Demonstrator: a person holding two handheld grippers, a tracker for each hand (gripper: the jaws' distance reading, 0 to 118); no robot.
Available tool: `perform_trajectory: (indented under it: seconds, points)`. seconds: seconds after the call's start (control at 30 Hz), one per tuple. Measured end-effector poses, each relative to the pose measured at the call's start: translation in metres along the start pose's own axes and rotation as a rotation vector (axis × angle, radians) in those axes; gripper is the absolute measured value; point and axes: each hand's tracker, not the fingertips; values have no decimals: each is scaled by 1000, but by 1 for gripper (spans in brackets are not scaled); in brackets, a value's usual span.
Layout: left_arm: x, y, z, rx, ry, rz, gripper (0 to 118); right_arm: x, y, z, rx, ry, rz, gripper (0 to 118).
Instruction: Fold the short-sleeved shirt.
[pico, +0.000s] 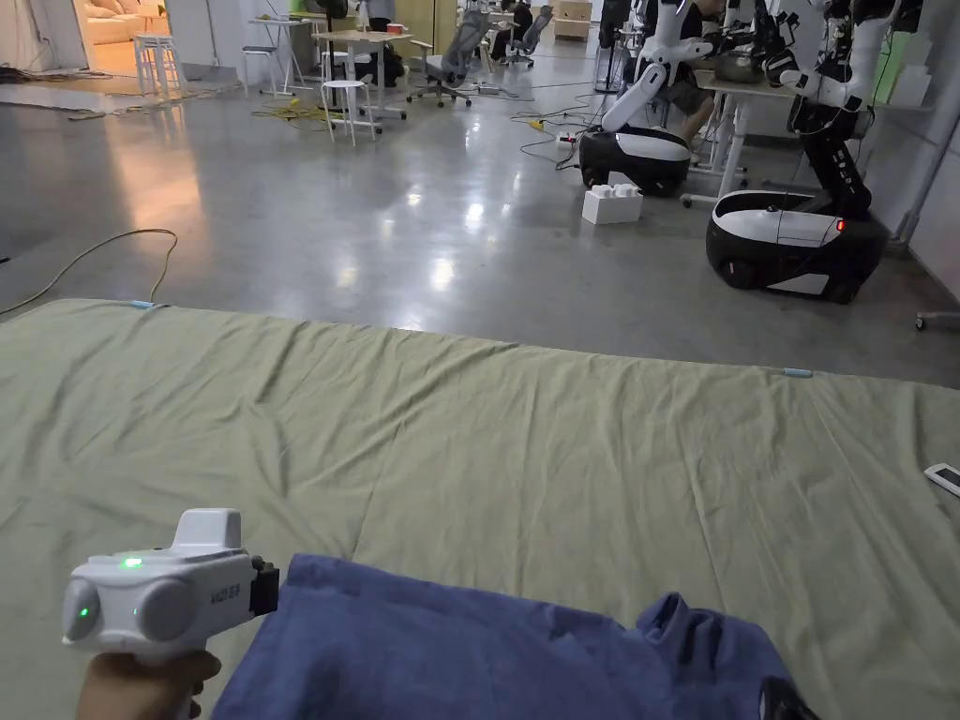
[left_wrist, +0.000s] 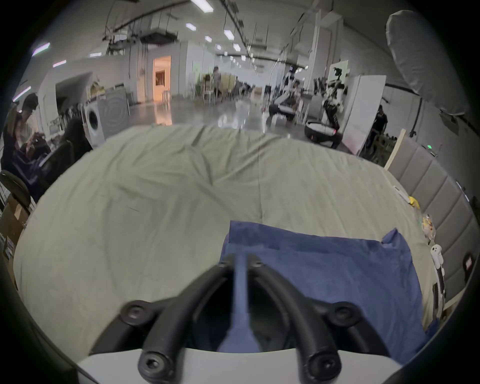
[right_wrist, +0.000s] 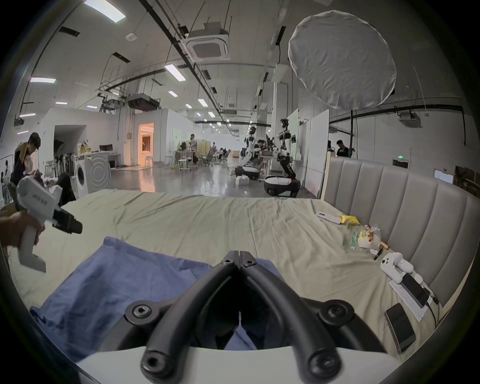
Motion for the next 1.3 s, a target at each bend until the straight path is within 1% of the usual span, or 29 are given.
perform_trajectory:
  seconds: [0.03, 0.07, 0.1, 0.13, 0.2, 0.33, 0.37, 0.4, 0.47, 0.53, 0.57, 0.6, 0.7, 0.73, 0.77, 0.8, 0.83, 0.87, 0.9, 0.93, 0.97, 1.03, 1.1, 1.13, 1.2, 1.23, 1.27, 1.3]
  points:
    - [1, 9, -16, -15, -1, 3, 25, 1, -3, -3, -12, -2, 3, 0]
    - [1, 12, -29, -69, -2, 4, 46, 2, -7, -8, -26, -2, 6, 0]
    - [3, 19, -47, -70, -7, -28, 68, 3, -11, -12, -39, -3, 8, 0]
    - [4, 22, -58, -84, 15, -50, 83, 4, -14, -16, -50, -6, 10, 0]
    - [5, 27, -80, -88, 44, -72, 84, 7, -21, -20, -73, -13, 17, 0]
    - [3, 31, -116, -136, 61, -61, 84, 14, -33, -27, -114, -22, 20, 0]
    - [3, 30, -124, -150, 64, -65, 84, 15, -38, -30, -140, -18, 10, 0]
    - [2, 28, -131, -166, 78, -71, 84, 17, -41, -31, -151, -32, 19, 0]
    - [1, 26, -142, -198, 132, -81, 82, 21, -48, -35, -163, -33, 21, 0]
    - [6, 20, -144, -197, 98, -91, 79, 24, -53, -39, -184, -40, 15, 0]
    - [10, 17, -141, -179, 111, -108, 75, 26, -55, -41, -194, -44, 9, 0]
    - [12, 16, -142, -168, 120, -108, 69, 29, -58, -44, -204, -51, -2, 0]
    - [20, 14, -138, -158, 105, -125, 43, 40, -61, -55, -239, -75, -35, 0]
    - [29, 13, -127, -165, 93, -151, 28, 46, -61, -62, -258, -84, -54, 0]
    - [32, 13, -125, -168, 87, -169, 17, 51, -60, -69, -282, -87, -62, 1]
    - [35, 14, -123, -170, 80, -188, 10, 56, -59, -76, -307, -91, -71, 1]
    - [38, 14, -121, -175, 74, -202, 6, 63, -56, -85, -317, -92, -83, 1]
    - [41, 15, -117, -184, 67, -212, 5, 71, -55, -96, -349, -83, -97, 5]
    - [41, 15, -114, -178, 63, -206, 5, 78, -53, -107, -380, -79, -101, 15]
    - [41, 14, -108, -175, 59, -199, 5, 84, -50, -120, -407, -81, -102, 15]
    - [41, 13, -102, -167, 57, -192, 5, 92, -50, -135, -449, -61, -85, 18]
    - [36, 17, -91, -117, 44, -159, 4, 104, -48, -159, -461, -41, -107, 31]
    - [35, 14, -77, -89, 21, -135, 3, 111, -46, -189, -547, -7, -109, 34]
    - [33, 15, -72, -77, 19, -141, 4, 111, -46, -203, -563, -10, -89, 43]
    - [32, 12, -60, -56, 27, -158, 3, 110, -50, -227, -622, 24, -73, 58]
    - [31, 9, -54, -45, 26, -164, 3, 108, -52, -239, -656, 30, -54, 60]
    - [28, 10, -54, -48, 22, -168, 3, 107, -54, -249, -685, 51, -55, 60]
    - [28, 10, -55, -47, 25, -172, 3, 104, -56, -253, -668, 45, -58, 60]
